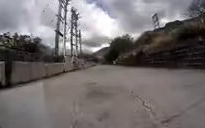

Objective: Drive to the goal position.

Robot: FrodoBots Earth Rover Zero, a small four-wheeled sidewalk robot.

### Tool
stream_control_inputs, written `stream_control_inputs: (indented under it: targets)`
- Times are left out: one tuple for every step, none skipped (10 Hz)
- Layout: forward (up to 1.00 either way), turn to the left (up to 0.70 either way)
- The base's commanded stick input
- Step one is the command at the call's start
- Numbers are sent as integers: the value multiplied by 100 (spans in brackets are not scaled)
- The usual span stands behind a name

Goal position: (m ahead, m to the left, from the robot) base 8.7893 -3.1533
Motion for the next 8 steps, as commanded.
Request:
stream_control_inputs:
  targets:
    - [100, 0]
    - [100, 0]
    - [100, 0]
    - [100, 0]
    - [100, 0]
    - [100, 0]
    - [100, 0]
    - [100, 0]
